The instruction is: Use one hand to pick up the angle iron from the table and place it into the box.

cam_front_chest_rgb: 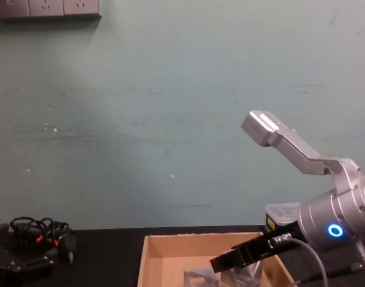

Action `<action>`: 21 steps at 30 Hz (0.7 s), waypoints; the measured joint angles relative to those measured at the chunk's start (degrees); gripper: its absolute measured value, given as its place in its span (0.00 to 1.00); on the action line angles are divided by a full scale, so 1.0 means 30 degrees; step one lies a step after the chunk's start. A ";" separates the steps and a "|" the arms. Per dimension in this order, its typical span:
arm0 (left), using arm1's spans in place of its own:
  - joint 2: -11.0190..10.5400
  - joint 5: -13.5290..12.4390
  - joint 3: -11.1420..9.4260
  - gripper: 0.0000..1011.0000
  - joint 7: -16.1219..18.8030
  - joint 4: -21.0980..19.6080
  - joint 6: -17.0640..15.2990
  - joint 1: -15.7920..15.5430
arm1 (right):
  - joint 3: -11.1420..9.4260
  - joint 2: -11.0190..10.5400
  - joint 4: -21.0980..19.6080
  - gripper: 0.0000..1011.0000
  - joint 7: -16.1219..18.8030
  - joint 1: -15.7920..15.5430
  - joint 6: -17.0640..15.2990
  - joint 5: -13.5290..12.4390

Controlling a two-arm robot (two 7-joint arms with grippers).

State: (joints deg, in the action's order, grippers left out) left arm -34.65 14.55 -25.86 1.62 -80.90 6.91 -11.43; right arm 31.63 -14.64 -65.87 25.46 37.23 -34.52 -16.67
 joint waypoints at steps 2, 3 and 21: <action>0.0000 -0.0001 0.0000 1.00 0.0001 0.0001 -0.0001 0.0001 | 0.0039 0.0162 0.0519 0.45 0.0116 0.0179 0.0288 0.0038; 0.0001 -0.0001 0.0001 1.00 0.0000 0.0000 -0.0001 0.0001 | 0.0051 0.0224 0.0737 0.45 0.0179 0.0256 0.0420 0.0053; 0.0000 -0.0002 0.0000 1.00 0.0000 0.0000 -0.0001 0.0000 | 0.0281 0.0900 0.2879 0.45 0.0603 0.1040 0.1632 0.0619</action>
State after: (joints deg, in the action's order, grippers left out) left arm -34.65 14.55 -25.86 1.62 -80.90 6.91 -11.44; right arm 32.47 -11.94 -57.24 27.27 40.35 -29.62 -14.81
